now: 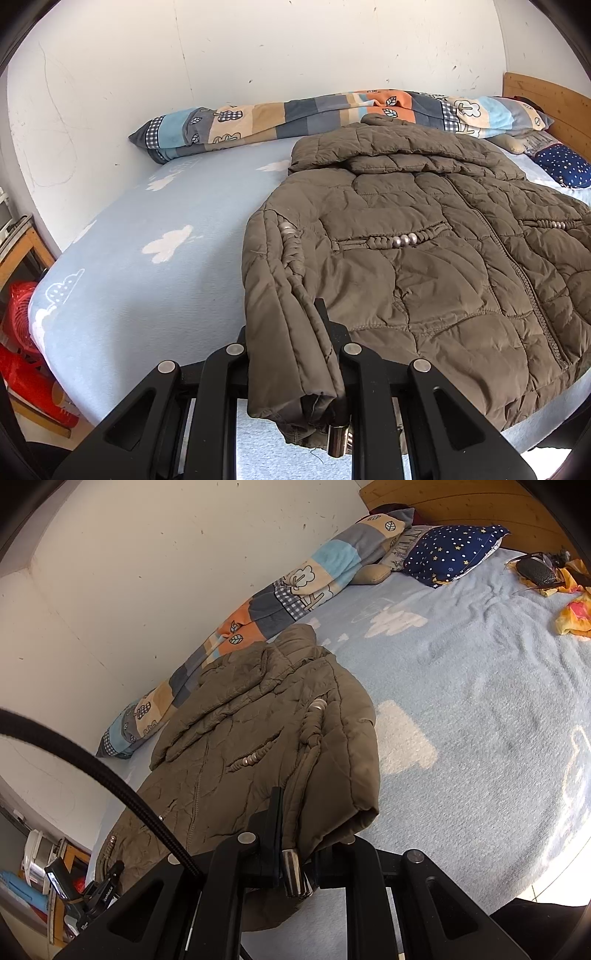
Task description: Fold large clothes
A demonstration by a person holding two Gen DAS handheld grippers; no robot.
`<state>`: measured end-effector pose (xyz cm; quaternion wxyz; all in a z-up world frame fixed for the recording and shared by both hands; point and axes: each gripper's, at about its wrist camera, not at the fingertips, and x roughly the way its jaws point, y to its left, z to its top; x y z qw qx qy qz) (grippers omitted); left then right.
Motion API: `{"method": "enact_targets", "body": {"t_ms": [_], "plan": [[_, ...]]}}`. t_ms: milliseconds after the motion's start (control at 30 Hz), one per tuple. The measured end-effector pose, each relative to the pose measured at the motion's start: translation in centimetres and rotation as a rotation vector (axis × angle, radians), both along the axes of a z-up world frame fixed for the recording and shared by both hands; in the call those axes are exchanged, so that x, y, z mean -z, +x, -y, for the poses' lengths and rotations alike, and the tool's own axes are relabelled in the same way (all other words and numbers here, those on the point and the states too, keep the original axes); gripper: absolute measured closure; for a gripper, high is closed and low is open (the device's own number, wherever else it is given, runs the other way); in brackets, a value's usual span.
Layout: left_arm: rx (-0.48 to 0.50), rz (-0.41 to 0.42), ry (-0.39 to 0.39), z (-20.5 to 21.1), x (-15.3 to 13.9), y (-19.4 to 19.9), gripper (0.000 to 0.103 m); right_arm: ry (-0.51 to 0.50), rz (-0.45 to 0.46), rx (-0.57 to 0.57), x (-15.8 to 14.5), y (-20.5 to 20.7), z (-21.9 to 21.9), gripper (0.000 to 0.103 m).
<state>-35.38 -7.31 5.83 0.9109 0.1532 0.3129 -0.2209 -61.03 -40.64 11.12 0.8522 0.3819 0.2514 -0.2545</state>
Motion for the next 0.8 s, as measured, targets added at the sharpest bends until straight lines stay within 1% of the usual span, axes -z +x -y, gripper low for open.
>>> {"method": "enact_targets", "body": {"t_ms": [333,800], "plan": [[-0.004,0.003,0.011,-0.28,0.07,-0.04,0.085,-0.004,-0.003,-0.002,0.05,-0.05,-0.04,0.09],[-0.015,0.003,0.043,0.33,0.17,-0.09,0.084,-0.003,-0.014,-0.005,0.22,-0.03,-0.09,0.09]]}}
